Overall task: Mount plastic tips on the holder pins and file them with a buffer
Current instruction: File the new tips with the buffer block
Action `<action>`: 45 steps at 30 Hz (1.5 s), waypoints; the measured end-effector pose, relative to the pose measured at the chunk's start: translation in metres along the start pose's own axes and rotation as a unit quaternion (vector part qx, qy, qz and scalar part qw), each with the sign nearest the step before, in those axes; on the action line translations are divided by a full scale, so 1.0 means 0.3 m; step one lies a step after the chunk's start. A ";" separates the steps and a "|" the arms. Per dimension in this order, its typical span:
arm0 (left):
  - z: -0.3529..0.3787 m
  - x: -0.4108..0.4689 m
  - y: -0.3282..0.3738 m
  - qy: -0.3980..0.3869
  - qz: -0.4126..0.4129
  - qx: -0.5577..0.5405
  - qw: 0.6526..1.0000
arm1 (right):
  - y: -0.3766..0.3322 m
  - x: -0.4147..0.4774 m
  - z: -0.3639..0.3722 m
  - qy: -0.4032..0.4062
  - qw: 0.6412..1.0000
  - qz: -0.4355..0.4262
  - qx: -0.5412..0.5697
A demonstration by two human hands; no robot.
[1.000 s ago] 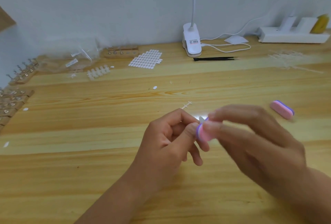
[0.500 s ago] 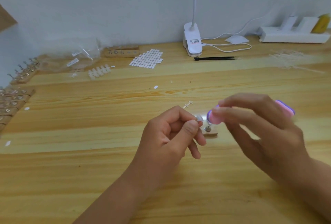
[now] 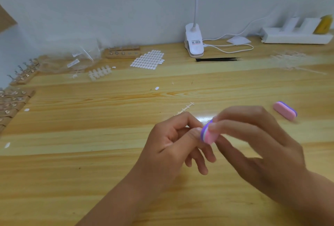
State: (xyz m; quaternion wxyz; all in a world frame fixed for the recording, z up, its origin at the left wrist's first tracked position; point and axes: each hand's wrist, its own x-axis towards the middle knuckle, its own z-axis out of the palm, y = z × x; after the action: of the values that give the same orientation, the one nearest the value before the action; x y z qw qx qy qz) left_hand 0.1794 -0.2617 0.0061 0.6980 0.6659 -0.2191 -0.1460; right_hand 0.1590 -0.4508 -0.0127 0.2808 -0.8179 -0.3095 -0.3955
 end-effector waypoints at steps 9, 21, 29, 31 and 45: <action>-0.004 -0.004 0.006 -0.011 -0.005 -0.013 1.000 | 0.009 0.004 -0.008 0.012 0.999 -0.027 -0.017; -0.004 -0.001 0.002 -0.019 -0.007 -0.007 1.000 | 0.042 -0.002 -0.010 0.000 0.996 -0.037 -0.076; -0.007 -0.002 0.003 -0.048 -0.010 -0.028 0.998 | 0.030 -0.003 -0.002 0.020 0.994 -0.068 -0.084; -0.010 0.001 0.003 -0.042 -0.017 -0.033 0.998 | 0.056 0.001 -0.015 0.018 0.995 -0.048 -0.091; -0.006 0.004 0.006 -0.088 -0.051 -0.089 0.991 | 0.012 0.010 -0.006 0.051 0.995 -0.035 -0.076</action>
State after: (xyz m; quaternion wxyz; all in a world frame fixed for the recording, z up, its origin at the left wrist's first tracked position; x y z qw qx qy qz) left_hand 0.1810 -0.2607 0.0079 0.7239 0.5963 -0.2319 -0.2581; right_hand 0.1623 -0.4536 -0.0101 0.2188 -0.8046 -0.2921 -0.4683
